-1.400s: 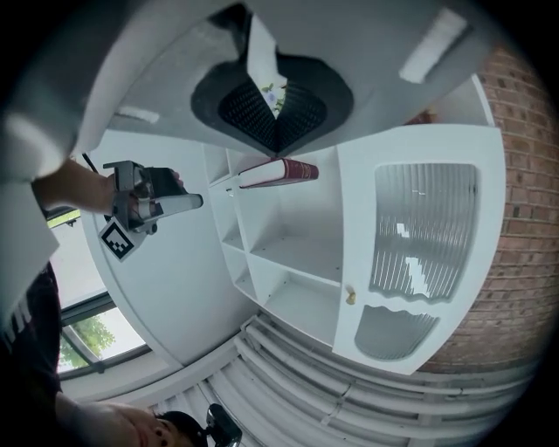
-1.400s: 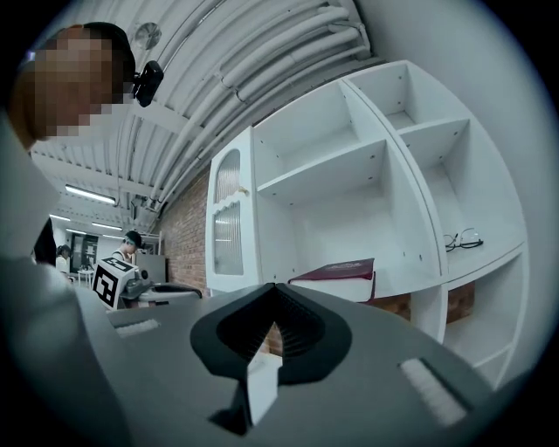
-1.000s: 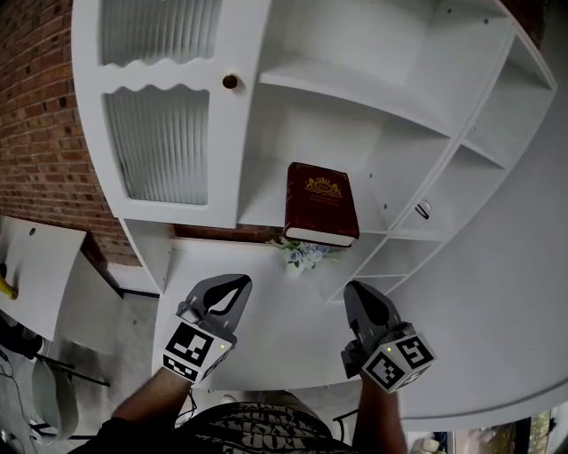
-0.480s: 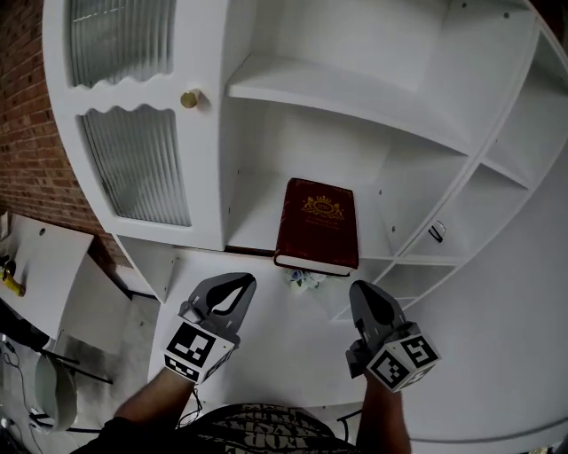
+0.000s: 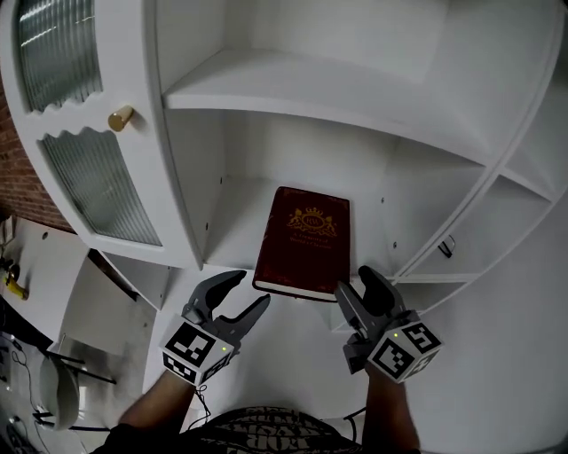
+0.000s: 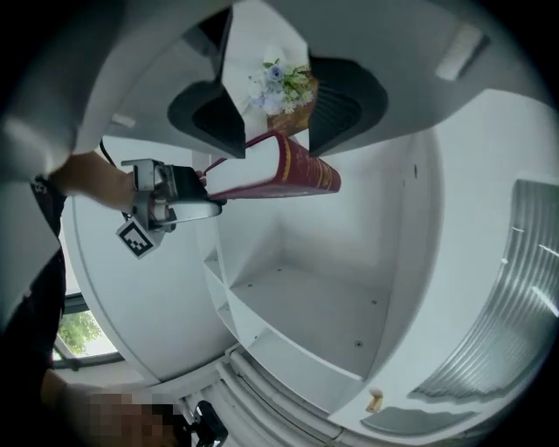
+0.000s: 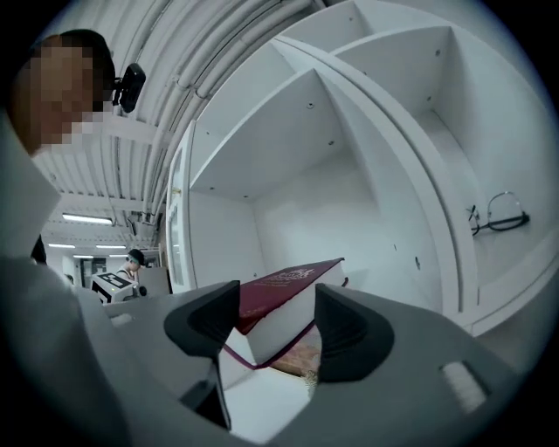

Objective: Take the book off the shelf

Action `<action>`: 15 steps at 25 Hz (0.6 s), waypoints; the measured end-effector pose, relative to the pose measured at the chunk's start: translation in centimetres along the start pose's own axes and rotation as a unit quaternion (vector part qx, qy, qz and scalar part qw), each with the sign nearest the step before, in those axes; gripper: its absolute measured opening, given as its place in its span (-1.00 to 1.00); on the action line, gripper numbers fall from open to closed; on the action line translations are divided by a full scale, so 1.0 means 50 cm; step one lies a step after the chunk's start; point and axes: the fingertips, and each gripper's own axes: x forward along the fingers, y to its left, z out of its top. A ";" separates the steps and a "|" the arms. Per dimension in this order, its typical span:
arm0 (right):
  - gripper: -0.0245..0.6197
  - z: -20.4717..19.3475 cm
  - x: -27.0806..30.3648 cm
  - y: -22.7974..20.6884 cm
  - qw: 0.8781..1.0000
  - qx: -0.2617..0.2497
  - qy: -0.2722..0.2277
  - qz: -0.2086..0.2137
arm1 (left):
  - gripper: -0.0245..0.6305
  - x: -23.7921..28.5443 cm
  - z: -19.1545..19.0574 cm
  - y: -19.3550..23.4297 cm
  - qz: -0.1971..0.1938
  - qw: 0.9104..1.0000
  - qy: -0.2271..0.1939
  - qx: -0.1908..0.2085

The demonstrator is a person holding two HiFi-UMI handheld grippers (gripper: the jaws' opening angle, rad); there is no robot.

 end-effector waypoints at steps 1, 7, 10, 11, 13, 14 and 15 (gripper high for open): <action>-0.02 0.001 0.008 -0.006 1.000 0.011 0.000 0.008 | -0.22 0.010 -0.001 -0.002 -0.005 1.000 0.004 -0.001; 0.09 -0.001 0.043 -0.012 0.995 0.075 0.017 0.066 | -0.17 0.045 -0.001 0.001 -0.002 1.000 0.006 -0.001; 0.04 -0.008 0.053 0.003 0.993 0.076 0.026 0.092 | -0.22 0.053 -0.001 -0.005 0.001 1.000 0.003 -0.003; 0.03 -0.009 0.053 0.006 0.993 0.072 0.026 0.093 | -0.23 0.054 -0.001 -0.008 0.002 1.000 0.002 -0.004; 0.03 -0.011 0.047 0.008 0.993 0.071 0.024 0.093 | -0.25 0.051 -0.001 -0.015 0.004 1.000 0.002 -0.007; 0.03 -0.012 0.041 0.010 0.993 0.074 0.021 0.094 | -0.25 0.048 -0.001 -0.020 0.003 1.000 0.001 -0.008; 0.03 -0.014 0.035 0.011 0.992 0.077 0.019 0.095 | -0.25 0.043 -0.002 -0.027 0.001 1.000 0.000 -0.007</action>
